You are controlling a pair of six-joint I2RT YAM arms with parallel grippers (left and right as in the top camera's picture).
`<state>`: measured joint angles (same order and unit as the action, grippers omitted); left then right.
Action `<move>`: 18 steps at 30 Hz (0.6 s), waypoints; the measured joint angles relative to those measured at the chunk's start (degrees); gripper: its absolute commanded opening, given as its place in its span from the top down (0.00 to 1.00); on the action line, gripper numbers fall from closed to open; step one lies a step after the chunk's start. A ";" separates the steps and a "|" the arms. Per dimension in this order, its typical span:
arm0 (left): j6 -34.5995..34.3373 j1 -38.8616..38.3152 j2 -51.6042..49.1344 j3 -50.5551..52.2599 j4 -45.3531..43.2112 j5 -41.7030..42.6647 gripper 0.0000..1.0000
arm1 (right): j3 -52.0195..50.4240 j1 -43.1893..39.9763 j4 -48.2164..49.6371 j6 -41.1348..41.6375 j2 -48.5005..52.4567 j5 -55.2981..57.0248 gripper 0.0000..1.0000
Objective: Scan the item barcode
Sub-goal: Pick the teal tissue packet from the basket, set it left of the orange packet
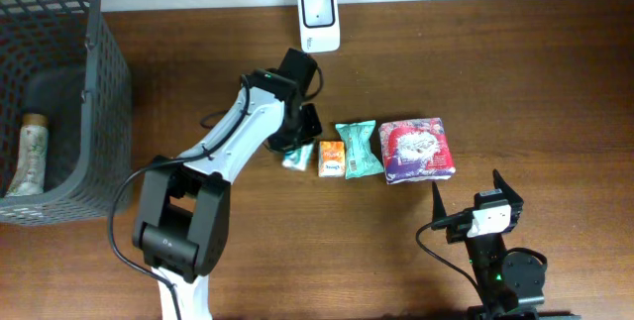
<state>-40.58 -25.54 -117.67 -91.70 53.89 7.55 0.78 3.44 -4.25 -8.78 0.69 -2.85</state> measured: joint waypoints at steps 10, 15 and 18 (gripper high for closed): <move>17.90 6.12 7.58 -28.09 13.92 -6.78 0.20 | 0.00 0.00 0.00 0.00 0.00 0.00 0.01; 22.25 37.31 17.07 -38.99 14.67 -15.61 0.22 | 0.02 0.00 0.00 0.02 0.00 0.00 0.01; 22.80 48.50 15.74 -38.95 14.21 -15.76 0.34 | 0.00 0.00 0.00 0.00 0.00 0.00 0.01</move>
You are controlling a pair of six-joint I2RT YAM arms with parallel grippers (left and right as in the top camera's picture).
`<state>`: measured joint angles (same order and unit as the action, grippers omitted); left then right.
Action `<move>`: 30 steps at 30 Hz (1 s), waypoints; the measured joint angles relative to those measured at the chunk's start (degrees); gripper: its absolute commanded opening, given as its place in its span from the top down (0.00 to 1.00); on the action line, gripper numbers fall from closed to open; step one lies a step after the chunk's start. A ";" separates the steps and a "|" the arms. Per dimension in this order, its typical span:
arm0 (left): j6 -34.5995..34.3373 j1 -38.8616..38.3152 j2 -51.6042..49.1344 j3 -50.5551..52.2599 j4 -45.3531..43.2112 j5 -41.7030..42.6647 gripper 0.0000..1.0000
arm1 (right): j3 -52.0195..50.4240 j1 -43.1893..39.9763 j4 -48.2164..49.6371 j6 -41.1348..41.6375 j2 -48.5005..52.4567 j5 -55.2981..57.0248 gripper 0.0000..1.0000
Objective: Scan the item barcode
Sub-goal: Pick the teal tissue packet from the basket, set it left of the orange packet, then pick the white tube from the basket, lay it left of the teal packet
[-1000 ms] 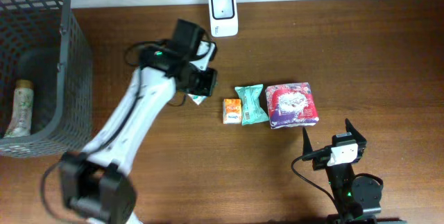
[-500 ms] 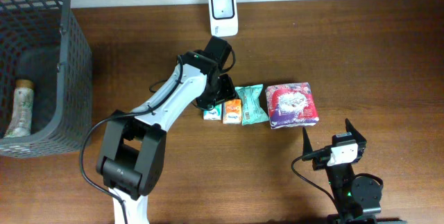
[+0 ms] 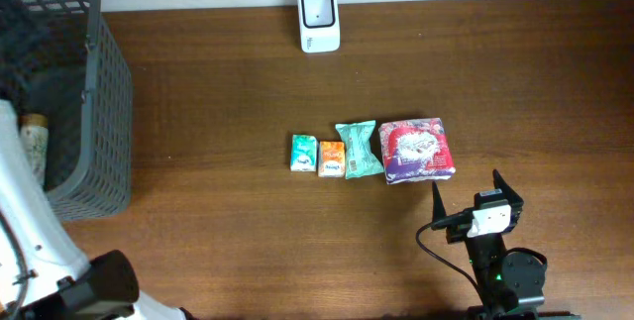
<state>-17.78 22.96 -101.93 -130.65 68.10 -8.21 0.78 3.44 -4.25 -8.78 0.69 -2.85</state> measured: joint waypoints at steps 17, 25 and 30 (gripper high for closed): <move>20.92 9.86 -32.68 1.44 -0.07 -14.75 0.34 | 0.02 0.00 0.00 0.00 0.00 0.00 0.01; 24.41 9.86 -32.68 8.59 -3.13 -14.78 0.57 | 0.02 0.00 0.00 0.02 0.00 0.00 0.01; 24.61 10.91 -32.68 8.70 -3.54 -13.86 0.44 | 0.02 0.00 0.00 0.02 0.00 0.00 0.01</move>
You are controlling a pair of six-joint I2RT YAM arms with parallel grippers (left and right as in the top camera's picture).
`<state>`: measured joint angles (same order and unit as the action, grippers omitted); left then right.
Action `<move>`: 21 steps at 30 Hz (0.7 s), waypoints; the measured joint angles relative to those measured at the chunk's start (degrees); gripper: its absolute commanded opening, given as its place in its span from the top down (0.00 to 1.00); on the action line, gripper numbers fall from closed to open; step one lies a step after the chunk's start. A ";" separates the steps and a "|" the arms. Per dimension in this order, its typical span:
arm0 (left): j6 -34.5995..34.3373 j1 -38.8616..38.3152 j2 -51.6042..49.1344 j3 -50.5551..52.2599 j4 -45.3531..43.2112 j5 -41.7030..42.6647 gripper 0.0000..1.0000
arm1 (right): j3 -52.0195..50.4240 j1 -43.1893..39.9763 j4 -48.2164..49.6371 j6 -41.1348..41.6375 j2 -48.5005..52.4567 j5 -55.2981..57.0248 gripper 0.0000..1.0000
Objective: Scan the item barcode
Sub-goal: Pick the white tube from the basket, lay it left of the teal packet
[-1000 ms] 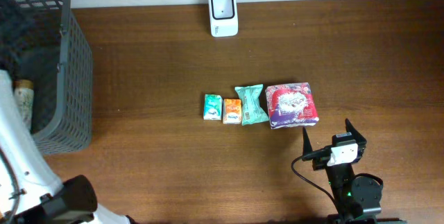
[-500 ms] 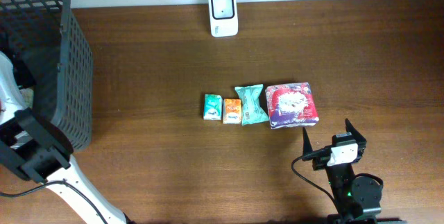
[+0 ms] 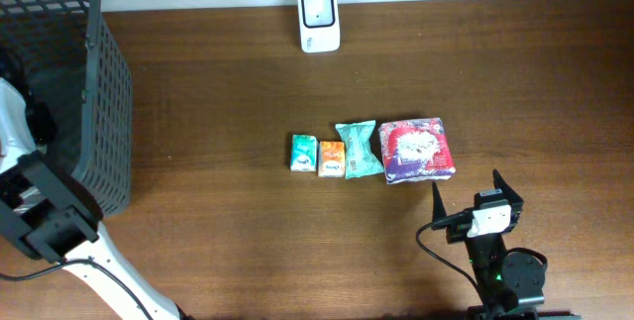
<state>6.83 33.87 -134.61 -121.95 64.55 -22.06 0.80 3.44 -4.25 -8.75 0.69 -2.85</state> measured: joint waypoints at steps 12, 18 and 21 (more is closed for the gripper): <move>-3.61 3.32 1.57 2.78 -1.36 9.22 1.00 | -0.02 0.00 0.00 0.00 0.00 0.00 0.01; -13.40 -4.50 21.00 -6.67 -1.18 25.07 1.00 | -0.02 0.00 0.00 -0.04 0.00 0.00 0.01; -15.96 -7.28 29.44 -6.86 4.15 29.44 1.00 | 0.00 0.00 0.00 0.00 0.00 0.00 0.01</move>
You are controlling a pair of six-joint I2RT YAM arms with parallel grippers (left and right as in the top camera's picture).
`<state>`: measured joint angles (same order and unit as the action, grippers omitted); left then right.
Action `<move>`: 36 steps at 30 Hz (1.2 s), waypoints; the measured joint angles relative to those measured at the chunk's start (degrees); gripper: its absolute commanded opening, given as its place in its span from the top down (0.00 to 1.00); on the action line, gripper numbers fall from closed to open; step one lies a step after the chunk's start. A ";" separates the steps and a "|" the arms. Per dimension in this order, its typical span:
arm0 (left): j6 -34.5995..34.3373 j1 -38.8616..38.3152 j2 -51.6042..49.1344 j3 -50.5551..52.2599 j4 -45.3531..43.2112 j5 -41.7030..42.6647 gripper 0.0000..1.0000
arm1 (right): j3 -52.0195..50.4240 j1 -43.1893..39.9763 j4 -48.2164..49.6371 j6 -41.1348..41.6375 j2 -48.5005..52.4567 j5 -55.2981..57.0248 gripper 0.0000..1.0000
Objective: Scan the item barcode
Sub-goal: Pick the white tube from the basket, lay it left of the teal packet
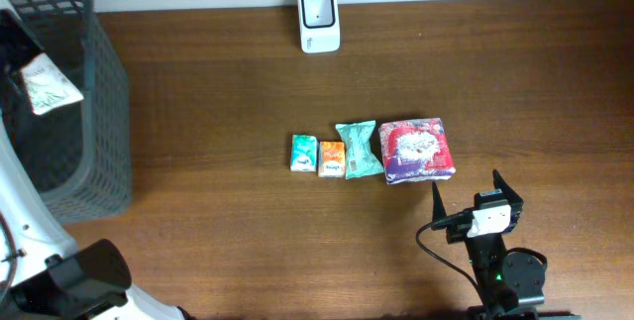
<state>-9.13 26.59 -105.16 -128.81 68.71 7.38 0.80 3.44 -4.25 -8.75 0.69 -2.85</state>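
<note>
My left gripper [22, 51] is over the grey basket [104, 112] at the far left, shut on a white tube with green print [46, 87] that hangs tilted above the basket's floor. The white barcode scanner [319, 20] stands at the table's back edge. In the middle of the table lie a green pack [303, 153], an orange pack [331, 159], a teal packet [359, 149] and a red-and-purple pack [418, 149], side by side in a row. My right gripper [468, 191] rests open near the front right, with nothing between its fingers.
The basket's tall mesh walls enclose the tube on all sides. The white left arm [25, 211] runs along the left edge of the view. Brown tabletop lies between basket, scanner and the row of packs.
The left gripper was down inside the basket. Now it sits higher, with the white tube in its grip and lifted off the basket floor. The right arm has not moved.
At first my left gripper was at the green pack, at the left end of the row, while the tube lay in the basket. Then the arm stood at the far left beside the basket, the row uncovered. Then it was inside the basket, and now it holds the tube.
</note>
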 measured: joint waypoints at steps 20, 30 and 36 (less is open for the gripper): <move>-1.44 -19.32 15.82 0.66 9.35 19.54 1.00 | -0.02 0.00 0.00 0.00 0.00 0.00 0.01; -1.66 -35.63 9.05 14.97 10.34 -27.76 1.00 | 0.00 0.00 0.00 -0.02 0.00 -0.02 0.01; -1.62 -27.67 9.05 14.99 8.46 -30.18 1.00 | -0.02 0.00 0.00 -0.02 0.00 0.00 0.01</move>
<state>-10.74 -1.08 -96.12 -113.82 77.17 -22.81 0.78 3.44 -4.25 -8.78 0.69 -2.85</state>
